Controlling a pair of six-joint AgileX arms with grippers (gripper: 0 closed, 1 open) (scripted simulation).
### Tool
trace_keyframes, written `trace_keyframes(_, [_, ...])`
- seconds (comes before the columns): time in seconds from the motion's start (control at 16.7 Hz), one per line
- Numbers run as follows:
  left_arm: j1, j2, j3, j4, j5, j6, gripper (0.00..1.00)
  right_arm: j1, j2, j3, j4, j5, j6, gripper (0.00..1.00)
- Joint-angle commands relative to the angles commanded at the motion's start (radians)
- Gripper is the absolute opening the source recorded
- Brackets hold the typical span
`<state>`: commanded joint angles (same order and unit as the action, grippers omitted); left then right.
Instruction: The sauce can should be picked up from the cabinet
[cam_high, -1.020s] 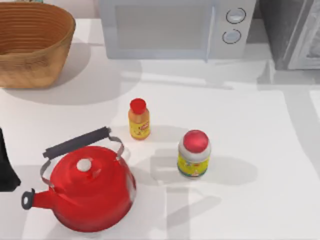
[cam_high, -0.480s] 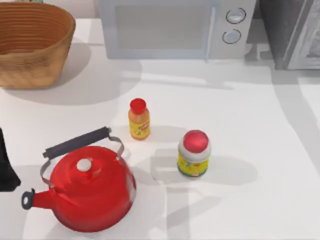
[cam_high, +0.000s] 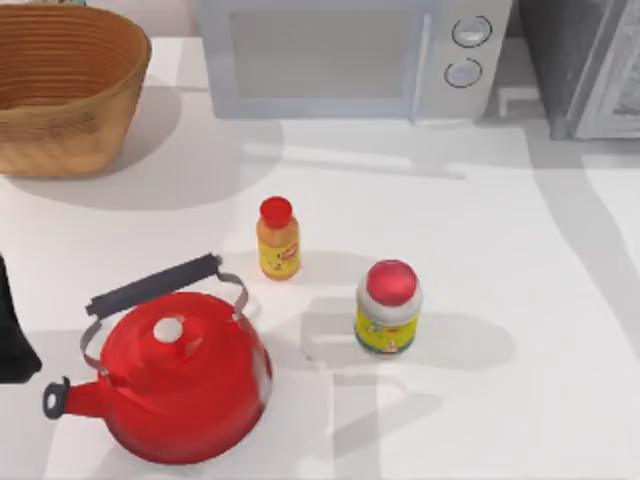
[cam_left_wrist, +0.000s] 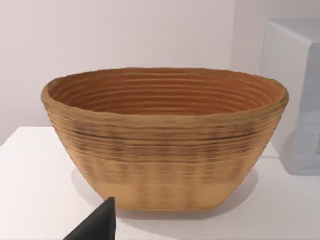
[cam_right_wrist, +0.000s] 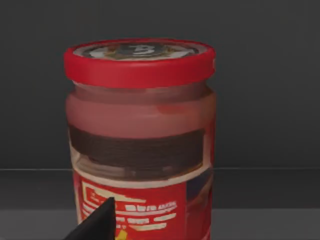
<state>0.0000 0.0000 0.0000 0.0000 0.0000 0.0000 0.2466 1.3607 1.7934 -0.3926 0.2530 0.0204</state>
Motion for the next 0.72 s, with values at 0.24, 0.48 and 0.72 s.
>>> trace_keyframes(0.24, [0.000, 0.000, 0.000, 0.000, 0.000, 0.000, 1.00, 0.106, 0.100, 0.053, 0.005, 0.122, 0.002, 1.00])
trace_keyframes(0.48, [0.000, 0.000, 0.000, 0.000, 0.000, 0.000, 1.00, 0.123, 0.118, 0.064, 0.004, 0.141, 0.003, 1.00])
trace_keyframes(0.72, [0.000, 0.000, 0.000, 0.000, 0.000, 0.000, 1.00, 0.109, 0.153, 0.098, 0.004, 0.127, 0.003, 1.00])
